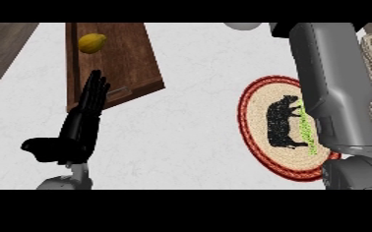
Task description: Pick the squash from the placemat and place it in the basket
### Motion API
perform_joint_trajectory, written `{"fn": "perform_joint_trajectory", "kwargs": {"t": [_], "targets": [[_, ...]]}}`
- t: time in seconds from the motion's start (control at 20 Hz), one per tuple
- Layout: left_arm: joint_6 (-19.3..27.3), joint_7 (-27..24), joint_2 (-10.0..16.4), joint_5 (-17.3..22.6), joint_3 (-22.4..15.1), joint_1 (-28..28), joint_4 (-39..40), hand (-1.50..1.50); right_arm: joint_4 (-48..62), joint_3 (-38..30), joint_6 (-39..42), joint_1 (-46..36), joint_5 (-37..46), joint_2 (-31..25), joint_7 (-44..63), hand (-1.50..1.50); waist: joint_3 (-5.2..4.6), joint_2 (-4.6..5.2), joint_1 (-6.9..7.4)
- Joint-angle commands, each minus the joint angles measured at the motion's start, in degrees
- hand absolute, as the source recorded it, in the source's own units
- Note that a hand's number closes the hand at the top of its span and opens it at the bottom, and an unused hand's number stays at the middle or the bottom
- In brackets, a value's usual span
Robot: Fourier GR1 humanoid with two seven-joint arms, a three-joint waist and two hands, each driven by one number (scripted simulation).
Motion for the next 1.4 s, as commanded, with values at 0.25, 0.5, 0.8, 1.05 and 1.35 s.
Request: {"fn": "perform_joint_trajectory", "kwargs": {"t": [0.25, 0.5, 0.8, 1.05, 1.35], "targets": [[0.49, -1.41, -0.17, 0.65, 2.13, 0.08, 2.82, 0.0, 1.45, -3.82, 4.62, 0.19, 8.76, 1.16, 15.56, 1.5, 0.0, -0.69, -2.92], [1.17, -0.6, -0.03, -0.28, 2.12, -0.21, 2.85, 0.0, -3.37, -6.4, 3.18, 2.28, 9.41, 0.91, 12.33, 1.5, 0.05, -0.99, -3.76], [-0.83, 1.19, 2.29, 2.95, 5.47, -1.38, 1.07, 0.0, -8.53, -10.33, 3.47, 7.48, 8.45, 0.6, 7.5, 1.5, 0.07, -0.97, -3.83], [-1.51, -1.76, 1.52, 1.97, 3.69, 3.91, -0.22, 0.0, -14.73, -11.66, 6.84, 13.16, 8.16, 1.81, 4.13, 1.5, 0.07, -1.08, -3.71], [0.1, 1.65, 1.35, 1.42, 4.1, 0.33, -1.41, 0.0, -20.9, -12.02, 10.61, 17.43, 8.53, 6.57, 3.2, 1.5, 0.07, -1.1, -3.82]]}}
